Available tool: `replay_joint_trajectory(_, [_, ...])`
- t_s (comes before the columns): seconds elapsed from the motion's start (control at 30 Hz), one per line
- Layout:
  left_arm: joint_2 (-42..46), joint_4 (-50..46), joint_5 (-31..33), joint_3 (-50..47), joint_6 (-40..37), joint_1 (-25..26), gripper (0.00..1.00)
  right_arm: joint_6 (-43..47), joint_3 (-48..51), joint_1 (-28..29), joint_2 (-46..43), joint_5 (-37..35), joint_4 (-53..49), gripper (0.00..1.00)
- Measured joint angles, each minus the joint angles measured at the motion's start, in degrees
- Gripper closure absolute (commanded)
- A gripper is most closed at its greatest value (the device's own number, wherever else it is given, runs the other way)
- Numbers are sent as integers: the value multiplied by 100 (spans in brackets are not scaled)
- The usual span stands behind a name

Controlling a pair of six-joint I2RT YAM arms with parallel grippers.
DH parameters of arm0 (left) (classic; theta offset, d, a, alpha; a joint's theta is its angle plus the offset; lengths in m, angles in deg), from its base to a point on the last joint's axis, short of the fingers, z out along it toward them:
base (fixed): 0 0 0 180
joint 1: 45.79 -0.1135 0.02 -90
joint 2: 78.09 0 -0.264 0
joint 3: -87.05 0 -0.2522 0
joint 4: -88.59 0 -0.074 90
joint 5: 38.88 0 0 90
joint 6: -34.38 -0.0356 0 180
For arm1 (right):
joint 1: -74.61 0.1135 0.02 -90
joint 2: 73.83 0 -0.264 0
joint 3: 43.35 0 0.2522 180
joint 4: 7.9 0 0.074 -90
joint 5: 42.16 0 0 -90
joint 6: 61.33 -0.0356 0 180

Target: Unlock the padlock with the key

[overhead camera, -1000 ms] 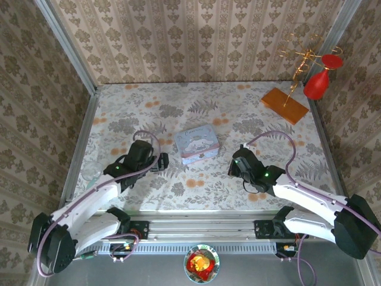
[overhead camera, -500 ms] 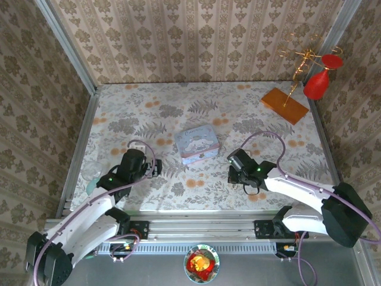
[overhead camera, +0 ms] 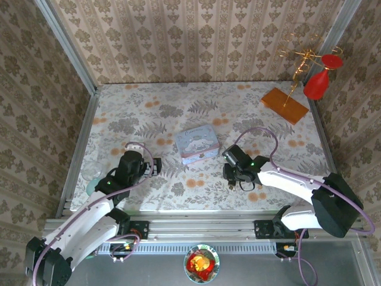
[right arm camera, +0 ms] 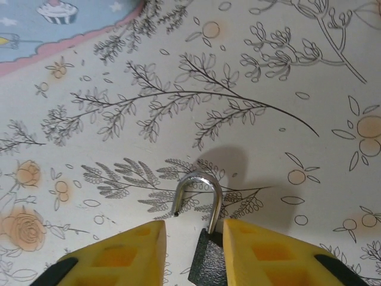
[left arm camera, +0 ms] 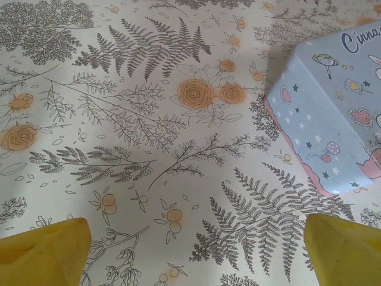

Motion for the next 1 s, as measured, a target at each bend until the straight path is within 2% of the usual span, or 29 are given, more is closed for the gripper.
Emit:
replay_joint_trajectory(0.17, [0, 111, 24, -59, -13, -4, 6, 129, -35, 0, -127, -48, -76, 56])
replay_joint_trajectory(0.27, [0, 157, 48, -79, -37, -4, 5, 256, -50, -2, -407, -153, -240, 41])
replay_joint_trajectory(0.3, [0, 184, 61, -87, -39, -4, 5, 302, -70, -7, -525, -214, -293, 30])
replay_joint_trajectory(0.33, [0, 212, 70, -96, -42, -4, 4, 367, -103, -11, -660, -282, -365, 2])
replay_joint_trajectory(0.43, [-2, 289, 140, -98, -42, -4, 0, 577, -221, -26, -1038, -540, -522, 0])
replay_joint_trajectory(0.77, [-382, 616, 903, 229, -55, -15, 0, 1139, -358, -94, -1912, -1663, -855, 0])
replay_joint_trajectory(1.0, [-1130, 1537, 1803, 481, -774, -118, 0, 1788, -302, -129, -2538, -2387, -826, 0])
